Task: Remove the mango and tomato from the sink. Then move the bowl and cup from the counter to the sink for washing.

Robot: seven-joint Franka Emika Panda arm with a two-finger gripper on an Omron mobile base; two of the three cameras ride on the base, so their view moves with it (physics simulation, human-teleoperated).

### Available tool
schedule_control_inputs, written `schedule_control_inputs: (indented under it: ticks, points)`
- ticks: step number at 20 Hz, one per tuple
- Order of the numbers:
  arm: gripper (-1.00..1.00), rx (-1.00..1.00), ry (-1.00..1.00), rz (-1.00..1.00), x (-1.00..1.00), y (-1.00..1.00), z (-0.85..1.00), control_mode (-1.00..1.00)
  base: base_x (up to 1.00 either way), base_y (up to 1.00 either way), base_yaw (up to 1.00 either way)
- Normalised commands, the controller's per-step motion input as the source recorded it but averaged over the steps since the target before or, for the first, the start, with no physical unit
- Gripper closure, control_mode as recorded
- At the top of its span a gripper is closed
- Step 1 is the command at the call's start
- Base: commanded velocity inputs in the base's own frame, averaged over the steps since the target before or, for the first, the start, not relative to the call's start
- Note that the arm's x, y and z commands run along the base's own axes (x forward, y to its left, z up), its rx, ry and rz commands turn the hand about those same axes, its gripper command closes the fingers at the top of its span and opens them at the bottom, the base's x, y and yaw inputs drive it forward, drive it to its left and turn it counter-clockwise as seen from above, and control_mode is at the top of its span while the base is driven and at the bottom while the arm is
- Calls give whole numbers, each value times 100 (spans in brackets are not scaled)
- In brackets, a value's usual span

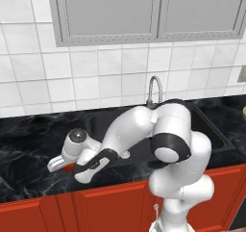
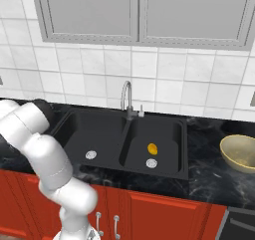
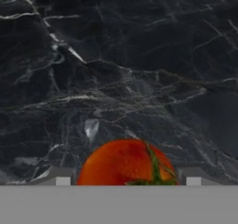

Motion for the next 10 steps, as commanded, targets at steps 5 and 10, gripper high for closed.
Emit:
schedule_control_inputs:
  ticks: [5, 10]
  points:
    - [100, 0, 0, 0, 0, 12, -25, -100, 0, 0, 0]
    - [100, 0, 0, 0, 5, 14, -18, -100, 0, 0, 0]
